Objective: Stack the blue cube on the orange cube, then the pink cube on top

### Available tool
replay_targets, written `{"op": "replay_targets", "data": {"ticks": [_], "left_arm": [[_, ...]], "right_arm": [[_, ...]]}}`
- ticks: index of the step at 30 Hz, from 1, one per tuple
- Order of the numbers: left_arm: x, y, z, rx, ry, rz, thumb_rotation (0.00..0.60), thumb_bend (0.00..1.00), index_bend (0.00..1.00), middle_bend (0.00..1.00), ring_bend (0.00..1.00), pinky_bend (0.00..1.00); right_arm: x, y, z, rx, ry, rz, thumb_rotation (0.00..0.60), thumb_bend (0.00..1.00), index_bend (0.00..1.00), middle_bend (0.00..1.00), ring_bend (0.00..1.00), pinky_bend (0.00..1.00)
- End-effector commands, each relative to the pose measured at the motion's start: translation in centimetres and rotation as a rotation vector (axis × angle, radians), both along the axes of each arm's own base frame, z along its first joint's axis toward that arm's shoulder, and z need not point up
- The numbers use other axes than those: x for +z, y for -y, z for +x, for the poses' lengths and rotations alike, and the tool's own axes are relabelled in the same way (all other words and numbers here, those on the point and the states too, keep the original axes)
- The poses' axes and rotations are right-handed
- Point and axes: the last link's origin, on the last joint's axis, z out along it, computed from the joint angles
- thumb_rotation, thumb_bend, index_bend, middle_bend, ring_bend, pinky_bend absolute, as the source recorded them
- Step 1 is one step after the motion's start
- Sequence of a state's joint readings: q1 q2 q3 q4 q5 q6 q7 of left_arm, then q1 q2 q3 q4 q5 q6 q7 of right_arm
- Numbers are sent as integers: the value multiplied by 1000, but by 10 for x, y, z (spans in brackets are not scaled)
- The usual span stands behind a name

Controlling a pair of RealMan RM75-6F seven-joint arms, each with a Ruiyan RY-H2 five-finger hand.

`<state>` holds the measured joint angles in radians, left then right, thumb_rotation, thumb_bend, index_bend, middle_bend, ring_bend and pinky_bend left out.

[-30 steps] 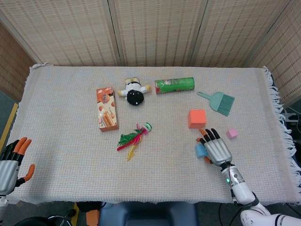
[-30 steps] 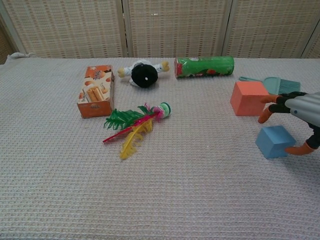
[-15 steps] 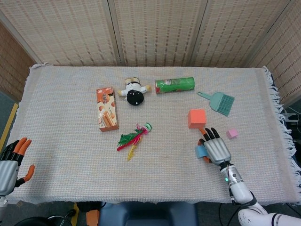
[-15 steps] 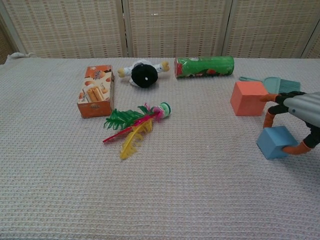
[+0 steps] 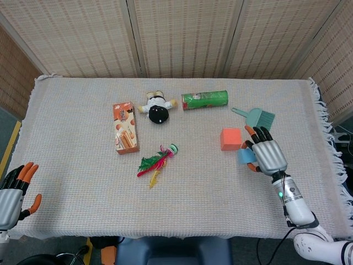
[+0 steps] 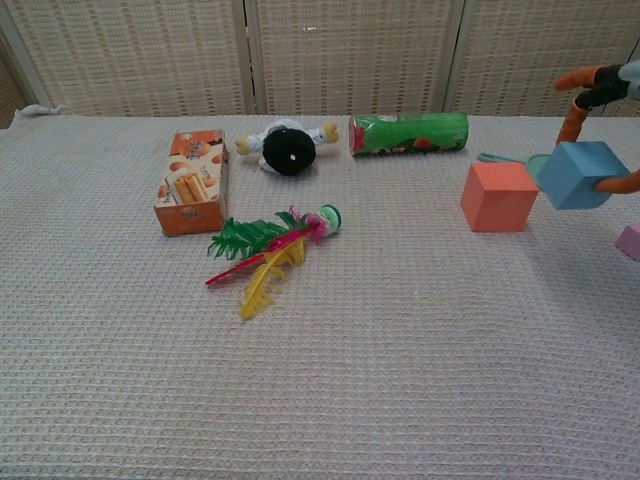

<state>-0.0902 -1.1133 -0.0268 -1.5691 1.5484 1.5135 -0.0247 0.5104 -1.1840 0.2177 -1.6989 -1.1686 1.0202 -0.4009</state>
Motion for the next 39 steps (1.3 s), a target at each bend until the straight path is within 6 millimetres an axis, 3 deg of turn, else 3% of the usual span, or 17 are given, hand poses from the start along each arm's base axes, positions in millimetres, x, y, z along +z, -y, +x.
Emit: {"op": "replay_targets", "data": {"ticks": [1,8,16,39], "left_arm": [[-1,-1,-1,8,-3,-1,600,452,0,0,0,83],[-4,-3,-2,18,-14,-11,600,452,0,0,0,83],[-3,-2,-1,-13,-20,15,600,453,0,0,0,83],[-2,-6,-8,27,-17,9,600,452,0,0,0,84]], "right_arm": [[15,21,17,11,9,-2,600,138,472,0,0,0],[9,56,30,26,-35,35,600,139,483,0,0,0],[-9,83,25,3,-30,72,600,140,485,0,0,0],[-34,99,10,-16,-91,71,600,139,485,0,0,0]]}}
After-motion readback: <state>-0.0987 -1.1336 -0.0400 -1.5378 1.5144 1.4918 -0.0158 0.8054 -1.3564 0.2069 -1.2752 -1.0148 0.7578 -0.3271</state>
